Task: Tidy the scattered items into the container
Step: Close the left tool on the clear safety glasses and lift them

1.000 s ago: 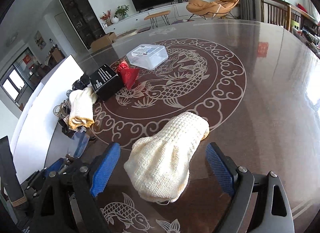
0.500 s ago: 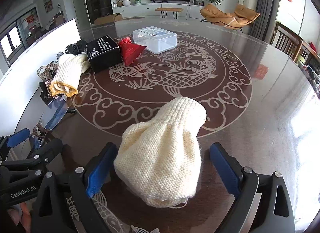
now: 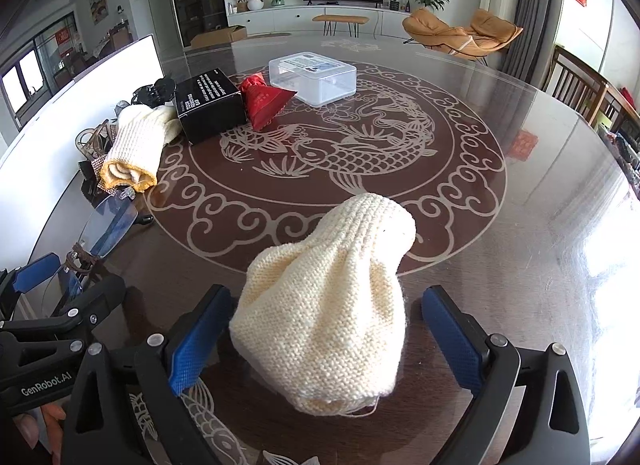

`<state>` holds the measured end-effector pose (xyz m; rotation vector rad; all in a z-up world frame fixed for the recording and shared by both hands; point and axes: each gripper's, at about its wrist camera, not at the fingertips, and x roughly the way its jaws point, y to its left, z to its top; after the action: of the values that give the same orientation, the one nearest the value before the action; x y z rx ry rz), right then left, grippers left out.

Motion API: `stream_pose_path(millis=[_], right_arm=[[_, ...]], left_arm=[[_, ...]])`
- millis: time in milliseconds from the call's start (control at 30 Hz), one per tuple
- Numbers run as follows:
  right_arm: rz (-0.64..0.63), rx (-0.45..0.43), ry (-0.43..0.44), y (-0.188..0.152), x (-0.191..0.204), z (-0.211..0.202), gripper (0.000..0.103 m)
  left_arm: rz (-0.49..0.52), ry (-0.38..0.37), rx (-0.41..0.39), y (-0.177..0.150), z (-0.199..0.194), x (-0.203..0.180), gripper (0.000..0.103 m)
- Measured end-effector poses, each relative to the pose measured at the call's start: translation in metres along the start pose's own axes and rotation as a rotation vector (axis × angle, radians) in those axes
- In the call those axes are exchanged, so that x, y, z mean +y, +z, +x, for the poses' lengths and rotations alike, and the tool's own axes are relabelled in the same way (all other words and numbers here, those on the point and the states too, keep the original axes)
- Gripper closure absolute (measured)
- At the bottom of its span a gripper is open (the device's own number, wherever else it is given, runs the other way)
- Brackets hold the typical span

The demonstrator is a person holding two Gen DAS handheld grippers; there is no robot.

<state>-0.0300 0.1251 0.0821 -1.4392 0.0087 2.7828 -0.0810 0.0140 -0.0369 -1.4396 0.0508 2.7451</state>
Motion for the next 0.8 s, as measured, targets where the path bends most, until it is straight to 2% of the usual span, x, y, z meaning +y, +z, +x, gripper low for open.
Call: stream_pose_path(millis=[700, 800], right_arm=[[-0.001, 0.000, 0.000, 0.0005, 0.0008, 0.0015, 0.006], [-0.004, 0.001, 0.000, 0.0003, 0.0010, 0.0015, 0.006]], left_arm=[[-0.007, 0.006, 0.001, 0.0007, 0.0005, -0.0007, 0.000], [0.000, -0.007, 0.029, 0.0027, 0.0008, -0.0039, 0.000]])
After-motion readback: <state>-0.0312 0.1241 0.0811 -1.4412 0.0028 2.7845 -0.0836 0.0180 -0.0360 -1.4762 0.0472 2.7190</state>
